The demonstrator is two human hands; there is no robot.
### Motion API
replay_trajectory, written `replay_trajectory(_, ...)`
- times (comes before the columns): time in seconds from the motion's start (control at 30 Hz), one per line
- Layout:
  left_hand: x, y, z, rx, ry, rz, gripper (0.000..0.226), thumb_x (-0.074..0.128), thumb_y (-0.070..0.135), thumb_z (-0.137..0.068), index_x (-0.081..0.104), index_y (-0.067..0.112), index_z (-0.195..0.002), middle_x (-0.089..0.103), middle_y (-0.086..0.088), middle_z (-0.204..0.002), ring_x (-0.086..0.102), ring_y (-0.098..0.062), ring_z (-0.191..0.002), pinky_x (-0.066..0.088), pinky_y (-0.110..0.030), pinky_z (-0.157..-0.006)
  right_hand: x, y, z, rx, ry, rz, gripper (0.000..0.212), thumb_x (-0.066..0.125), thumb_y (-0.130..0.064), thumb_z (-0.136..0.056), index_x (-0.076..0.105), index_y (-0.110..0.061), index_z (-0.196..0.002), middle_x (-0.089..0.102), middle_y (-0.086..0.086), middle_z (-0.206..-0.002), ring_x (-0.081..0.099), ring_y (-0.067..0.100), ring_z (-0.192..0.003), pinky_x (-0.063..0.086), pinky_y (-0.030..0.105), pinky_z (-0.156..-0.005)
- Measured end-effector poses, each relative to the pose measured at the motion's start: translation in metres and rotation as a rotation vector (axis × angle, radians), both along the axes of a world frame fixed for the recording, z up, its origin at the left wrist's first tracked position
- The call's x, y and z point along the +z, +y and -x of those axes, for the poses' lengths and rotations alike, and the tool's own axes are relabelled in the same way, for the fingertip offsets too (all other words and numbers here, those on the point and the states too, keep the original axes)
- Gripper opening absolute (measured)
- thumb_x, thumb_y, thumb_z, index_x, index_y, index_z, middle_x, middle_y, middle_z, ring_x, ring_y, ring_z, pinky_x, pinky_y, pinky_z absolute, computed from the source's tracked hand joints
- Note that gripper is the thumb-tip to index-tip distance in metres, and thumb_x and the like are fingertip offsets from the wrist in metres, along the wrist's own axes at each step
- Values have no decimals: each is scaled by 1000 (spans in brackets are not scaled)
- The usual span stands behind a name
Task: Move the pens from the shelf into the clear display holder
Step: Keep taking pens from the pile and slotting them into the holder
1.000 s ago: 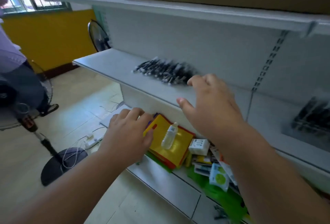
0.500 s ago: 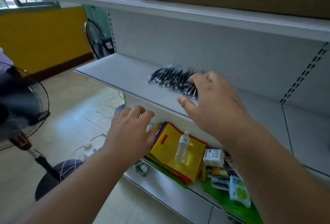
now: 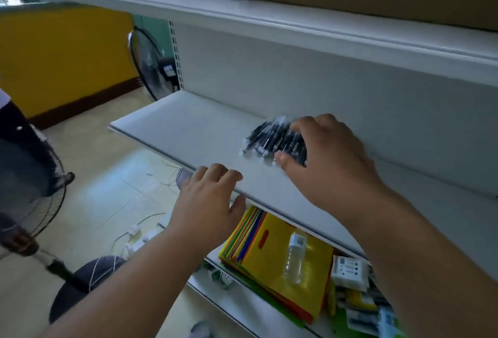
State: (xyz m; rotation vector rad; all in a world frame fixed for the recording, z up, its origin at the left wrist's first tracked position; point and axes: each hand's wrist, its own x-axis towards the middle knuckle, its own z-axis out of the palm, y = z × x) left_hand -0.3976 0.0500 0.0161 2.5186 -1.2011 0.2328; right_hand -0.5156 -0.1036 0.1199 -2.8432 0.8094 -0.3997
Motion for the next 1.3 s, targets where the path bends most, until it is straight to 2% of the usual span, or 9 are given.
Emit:
replay_trajectory(0.1,-3,-19,-41,-64,45,30,39,47,46,-93,60,27,-124,59,3,-119,53,-24,-112,47,-43,-93,-7,-7,-20,-53,-22,-2,48,52,-57,-91,45,-28,-129,45,1,-129,45,21,-115,41,37,-94)
replay_trajectory(0.17,-6,-33,-68,-121,56,21,38,50,43,-94,58,27,-127,58,3,-123,51,-24,-117,43,-41,-95,-12,-8,-31,-110,-9,-30,48,52,-57,-91,45,-29,-129,45,-1,-129,45,20,-117,41,38,-97)
replay_trajectory(0.3,-11,-64,-122,-236,69,45,36,53,41,-93,59,26,-126,61,2,-121,52,-24,-114,42,-38,-92,-16,-4,-57,-222,-15,-35,46,52,-56,-91,44,-30,-128,43,-3,-129,44,20,-118,41,39,-98)
replay_trajectory(0.53,-20,-105,-192,-357,113,-26,43,55,43,-92,54,23,-130,60,0,-124,49,-25,-119,40,-39,-95,-19,11,-100,-358,-62,-17,45,52,-52,-92,46,-25,-128,46,-2,-128,44,19,-117,39,36,-97)
replay_trajectory(0.77,-25,-136,-206,-424,115,-97,53,56,51,-90,51,20,-133,54,-3,-133,43,-27,-126,36,-39,-101,-22,18,-112,-431,-55,-9,45,52,-52,-91,49,-25,-127,47,-4,-125,46,17,-114,41,37,-96)
replay_trajectory(0.93,-27,-148,-210,-449,90,-154,51,52,54,-90,56,20,-128,54,-5,-127,44,-28,-123,38,-40,-98,-24,17,-113,-460,-70,4,42,53,-50,-92,51,-24,-124,49,-4,-123,47,15,-109,40,33,-93)
replay_trajectory(1.03,-25,-150,-210,-428,81,-177,46,51,47,-89,58,16,-123,55,-8,-122,46,-30,-119,40,-40,-95,-26,14,-113,-461,-79,3,41,53,-50,-92,51,-24,-124,50,-5,-124,45,12,-101,38,31,-91)
replay_trajectory(1.17,-20,-157,-212,-340,63,-246,40,50,37,-89,51,7,-116,59,-15,-117,55,-34,-109,41,-36,-79,-27,12,-117,-468,-92,11,42,52,-49,-92,51,-23,-124,51,-4,-124,47,16,-114,40,34,-97)
replay_trajectory(1.3,-14,-171,-214,-326,46,-373,32,49,36,-91,52,8,-106,61,-12,-104,57,-30,-91,41,-30,-68,-28,9,-120,-470,-87,24,42,52,-50,-91,52,-22,-124,52,-3,-122,48,17,-113,39,32,-94)
